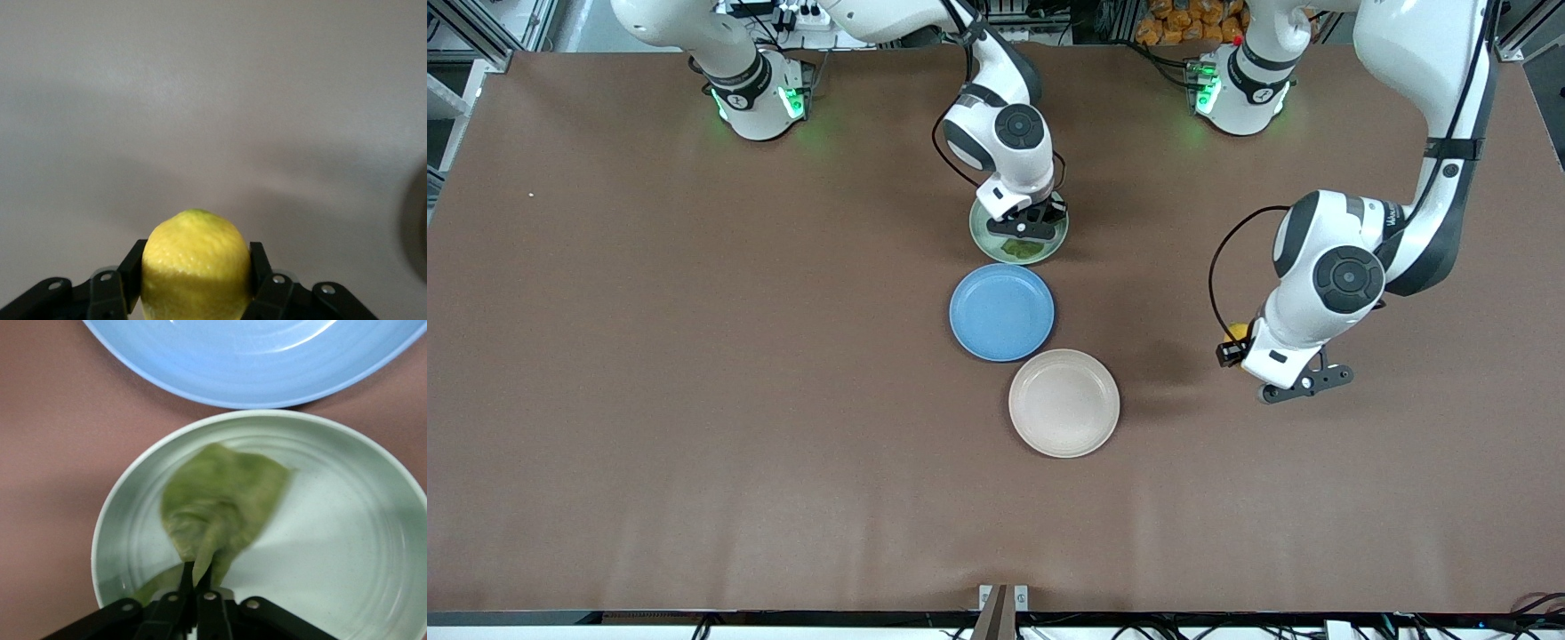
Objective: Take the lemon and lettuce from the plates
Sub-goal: 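Place the lemon on the table while the right gripper lifts the lettuce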
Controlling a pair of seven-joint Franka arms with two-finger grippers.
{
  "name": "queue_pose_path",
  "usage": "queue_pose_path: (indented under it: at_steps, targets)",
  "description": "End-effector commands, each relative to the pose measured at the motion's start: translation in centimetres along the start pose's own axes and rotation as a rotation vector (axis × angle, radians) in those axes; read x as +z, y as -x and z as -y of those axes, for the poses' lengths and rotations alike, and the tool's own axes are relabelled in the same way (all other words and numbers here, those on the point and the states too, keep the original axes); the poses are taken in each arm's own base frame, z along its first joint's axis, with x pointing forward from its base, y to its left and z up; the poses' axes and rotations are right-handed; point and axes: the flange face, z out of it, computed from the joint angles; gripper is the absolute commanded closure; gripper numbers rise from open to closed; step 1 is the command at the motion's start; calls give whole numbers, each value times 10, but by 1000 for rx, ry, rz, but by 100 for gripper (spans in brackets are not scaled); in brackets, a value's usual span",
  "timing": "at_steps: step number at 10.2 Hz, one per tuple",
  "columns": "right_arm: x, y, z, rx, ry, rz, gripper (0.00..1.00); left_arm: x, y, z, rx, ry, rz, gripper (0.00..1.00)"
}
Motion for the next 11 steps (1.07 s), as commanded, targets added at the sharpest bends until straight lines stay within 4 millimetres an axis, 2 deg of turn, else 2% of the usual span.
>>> queue_pose_path:
  at_steps: [1, 4, 6, 7, 8, 9, 10, 11]
  targets:
    - [2, -2, 5, 10, 6, -20, 100, 21, -13, 26, 105, 19, -19, 100]
    - [1, -4, 5, 10, 8, -18, 100, 44, -16, 23, 127, 23, -9, 100]
    - [-12, -10, 7, 13, 0, -21, 100, 60, -17, 22, 131, 24, -4, 100]
    - [-18, -15, 9, 19, 10, -17, 100, 61, -17, 21, 130, 25, -2, 73]
    - [-28, -21, 12, 21, 40, -5, 100, 63, -17, 21, 129, 25, 2, 55]
    - [-43, -29, 16, 18, 74, 9, 100, 63, -17, 21, 129, 26, -1, 5]
    - [-53, -34, 17, 16, 100, 22, 100, 63, -18, 22, 126, 27, -1, 0]
    - [-61, -40, 16, 14, 118, 35, 100, 61, -19, 27, 120, 27, -2, 0]
